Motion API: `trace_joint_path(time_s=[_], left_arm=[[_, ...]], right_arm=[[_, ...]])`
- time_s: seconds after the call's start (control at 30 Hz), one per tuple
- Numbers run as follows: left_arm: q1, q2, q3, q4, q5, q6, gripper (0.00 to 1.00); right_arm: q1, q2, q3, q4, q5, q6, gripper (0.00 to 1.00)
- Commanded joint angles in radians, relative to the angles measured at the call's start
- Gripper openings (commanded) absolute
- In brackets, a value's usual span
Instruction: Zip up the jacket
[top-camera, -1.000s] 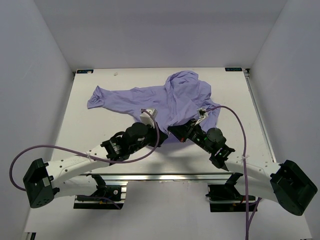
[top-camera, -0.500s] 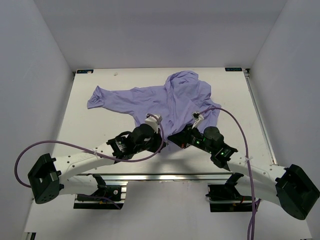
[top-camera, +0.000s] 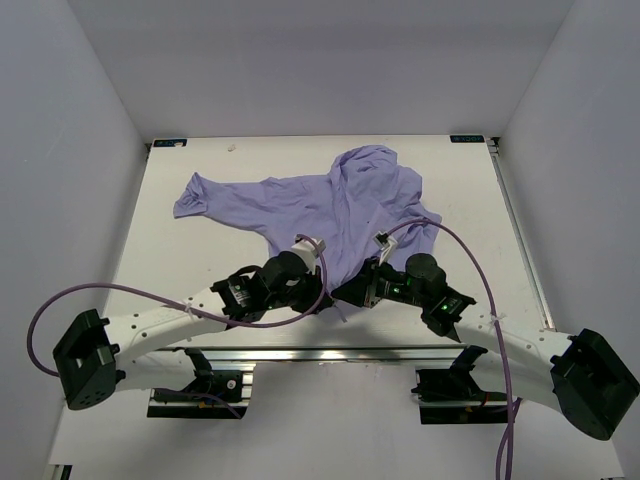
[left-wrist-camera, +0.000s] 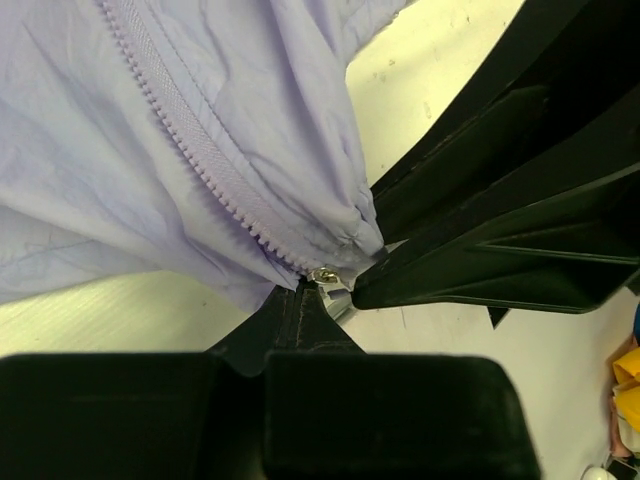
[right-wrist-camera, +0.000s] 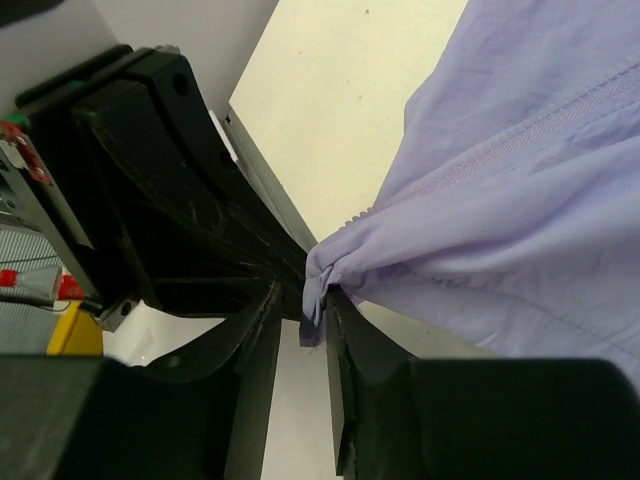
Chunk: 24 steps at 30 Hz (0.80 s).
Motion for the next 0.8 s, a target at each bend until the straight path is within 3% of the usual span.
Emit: trace_joint_path(time_s=[0.0, 0.17, 0.33, 0.6, 0.77], left_arm=[[-0.005, -0.041, -0.005, 0.01, 0.024, -0.023, 0.0], [-0.005, -0.047, -0.006, 0.012, 0.018, -0.026, 0.0], [-0.005, -0.046, -0.011, 0.024, 0.032, -0.021, 0.0], [-0.007, -0.063, -0.022, 0.041, 0.064, -0.014, 0.0], [-0.005, -0.096, -0.04, 0.047, 0.108, -0.006, 0.0]], right_arm=[[0.007, -0.004, 0.017, -0.021, -0.037, -0.028, 0.31], [0.007, 0.005, 0.026, -0.06, -0.018, -0.034, 0.26], [0.009, -0.002, 0.014, -0.02, 0.01, -0.017, 0.0], [0.009, -0.01, -0.022, 0.127, 0.041, 0.052, 0.0], [0.01, -0.061, -0.075, 0.243, 0.157, 0.108, 0.0]])
